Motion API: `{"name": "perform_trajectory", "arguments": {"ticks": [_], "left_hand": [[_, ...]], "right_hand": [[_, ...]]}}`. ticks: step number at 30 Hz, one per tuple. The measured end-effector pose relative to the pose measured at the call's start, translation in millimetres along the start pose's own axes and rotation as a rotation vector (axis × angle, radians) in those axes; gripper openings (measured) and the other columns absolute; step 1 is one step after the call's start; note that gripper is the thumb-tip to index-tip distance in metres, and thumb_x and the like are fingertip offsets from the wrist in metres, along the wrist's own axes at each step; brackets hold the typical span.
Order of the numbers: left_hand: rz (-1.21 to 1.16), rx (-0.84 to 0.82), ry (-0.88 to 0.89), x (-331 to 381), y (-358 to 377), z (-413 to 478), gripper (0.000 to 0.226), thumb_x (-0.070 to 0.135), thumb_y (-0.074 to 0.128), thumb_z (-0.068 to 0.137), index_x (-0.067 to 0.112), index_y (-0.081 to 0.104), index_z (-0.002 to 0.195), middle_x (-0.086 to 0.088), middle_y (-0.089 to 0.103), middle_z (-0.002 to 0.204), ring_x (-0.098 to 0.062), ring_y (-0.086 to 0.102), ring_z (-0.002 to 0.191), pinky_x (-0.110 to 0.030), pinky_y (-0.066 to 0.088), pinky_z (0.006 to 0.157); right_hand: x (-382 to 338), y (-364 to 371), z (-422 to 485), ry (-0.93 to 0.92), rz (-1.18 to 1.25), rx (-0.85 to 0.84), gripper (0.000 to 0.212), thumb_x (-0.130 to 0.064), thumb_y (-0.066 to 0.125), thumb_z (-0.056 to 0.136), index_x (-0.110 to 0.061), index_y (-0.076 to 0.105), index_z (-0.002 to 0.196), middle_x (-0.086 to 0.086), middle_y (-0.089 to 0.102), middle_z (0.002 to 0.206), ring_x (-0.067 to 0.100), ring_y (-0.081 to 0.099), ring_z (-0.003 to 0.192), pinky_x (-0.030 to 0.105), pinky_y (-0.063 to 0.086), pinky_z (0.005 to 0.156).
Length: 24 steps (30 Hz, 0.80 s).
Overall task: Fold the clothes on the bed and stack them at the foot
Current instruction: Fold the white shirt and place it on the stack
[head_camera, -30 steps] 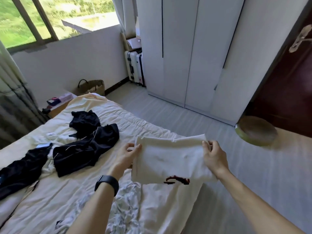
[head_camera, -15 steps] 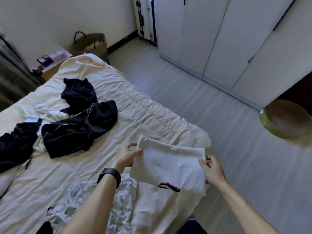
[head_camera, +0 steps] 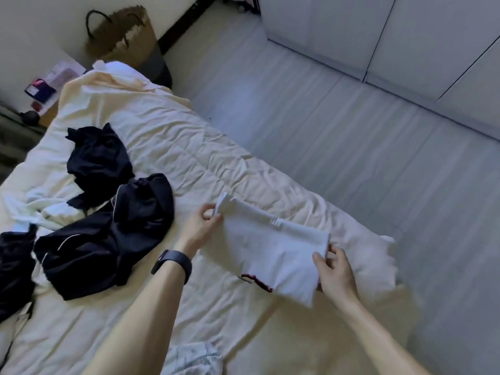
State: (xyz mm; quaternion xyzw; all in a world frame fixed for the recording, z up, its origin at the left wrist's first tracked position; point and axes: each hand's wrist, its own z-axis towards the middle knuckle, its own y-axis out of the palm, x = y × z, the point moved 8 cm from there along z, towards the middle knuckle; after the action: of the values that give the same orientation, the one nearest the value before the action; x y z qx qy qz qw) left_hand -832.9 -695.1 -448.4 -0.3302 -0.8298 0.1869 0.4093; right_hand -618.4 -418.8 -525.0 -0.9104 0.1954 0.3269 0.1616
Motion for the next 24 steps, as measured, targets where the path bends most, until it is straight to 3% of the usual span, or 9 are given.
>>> {"name": "perform_trajectory", "arguments": {"ticks": [1, 5, 9, 12, 16, 20, 24], "left_hand": [[0.013, 0.005, 0.021, 12.4, 0.6, 20.1, 0.026, 0.023, 0.062, 0.099, 0.021, 0.060, 0.124, 0.000, 0.069, 0.084, -0.007, 0.065, 0.064, -0.014, 0.048, 0.050], [0.091, 0.039, 0.092, 49.7, 2.2, 96.9, 0.028, 0.031, 0.060, 0.097, 0.031, 0.062, 0.125, -0.005, 0.071, 0.101, -0.020, 0.068, 0.083, -0.030, 0.053, 0.071], [0.201, -0.036, 0.109, 43.4, 29.1, 148.7, 0.022, 0.033, 0.060, 0.097, 0.035, 0.062, 0.119, -0.005, 0.068, 0.103, -0.013, 0.064, 0.077, -0.019, 0.048, 0.059], [0.240, -0.082, 0.133, 21.9, 60.8, 163.2, 0.024, 0.026, 0.059, 0.099, 0.031, 0.061, 0.122, -0.006, 0.066, 0.098, -0.020, 0.060, 0.079, -0.019, 0.045, 0.058], [0.194, -0.032, 0.201, 11.0, 73.9, 165.8, 0.030, 0.023, 0.059, 0.099, 0.026, 0.062, 0.128, 0.000, 0.063, 0.101, -0.022, 0.058, 0.094, -0.030, 0.043, 0.077], [0.098, -0.077, 0.179, 18.5, 67.1, 163.9, 0.026, 0.025, 0.061, 0.098, 0.036, 0.063, 0.121, 0.001, 0.065, 0.093, -0.020, 0.063, 0.081, -0.027, 0.049, 0.065], [0.124, -0.159, 0.210, 36.7, 74.9, 160.8, 0.027, 0.026, 0.063, 0.097, 0.036, 0.064, 0.122, 0.001, 0.067, 0.094, -0.016, 0.064, 0.084, -0.020, 0.048, 0.065]], "right_hand": [[-5.2, 6.8, 12.9, -0.006, 0.034, 0.016, 0.025, -0.028, 0.066, 0.097, -0.028, 0.054, 0.119, -0.001, 0.070, 0.106, 0.026, 0.071, 0.096, 0.058, 0.058, 0.086], [-20.7, 31.0, 58.8, -0.066, 0.097, 0.087, 0.029, -0.028, 0.066, 0.098, -0.024, 0.054, 0.125, -0.005, 0.070, 0.105, 0.023, 0.069, 0.100, 0.055, 0.056, 0.091], [-8.1, 41.2, 88.2, -0.077, 0.083, 0.174, 0.028, -0.020, 0.063, 0.100, -0.017, 0.052, 0.125, 0.000, 0.068, 0.109, 0.025, 0.064, 0.102, 0.041, 0.051, 0.090], [17.0, 43.0, 90.7, -0.064, 0.014, 0.212, 0.030, -0.013, 0.060, 0.100, -0.009, 0.050, 0.128, 0.007, 0.065, 0.109, 0.024, 0.063, 0.102, 0.036, 0.047, 0.087], [25.2, 39.8, 94.4, -0.059, -0.063, 0.264, 0.026, -0.016, 0.063, 0.099, -0.012, 0.053, 0.123, 0.004, 0.066, 0.100, 0.026, 0.067, 0.097, 0.039, 0.050, 0.082], [19.1, 34.2, 85.6, -0.057, -0.043, 0.293, 0.022, -0.016, 0.065, 0.098, -0.026, 0.051, 0.113, -0.001, 0.070, 0.100, 0.024, 0.068, 0.095, 0.046, 0.053, 0.088], [28.8, 20.8, 69.3, -0.053, 0.044, 0.299, 0.025, -0.016, 0.063, 0.099, -0.030, 0.050, 0.114, -0.016, 0.067, 0.100, 0.004, 0.066, 0.094, 0.037, 0.052, 0.084]]}}
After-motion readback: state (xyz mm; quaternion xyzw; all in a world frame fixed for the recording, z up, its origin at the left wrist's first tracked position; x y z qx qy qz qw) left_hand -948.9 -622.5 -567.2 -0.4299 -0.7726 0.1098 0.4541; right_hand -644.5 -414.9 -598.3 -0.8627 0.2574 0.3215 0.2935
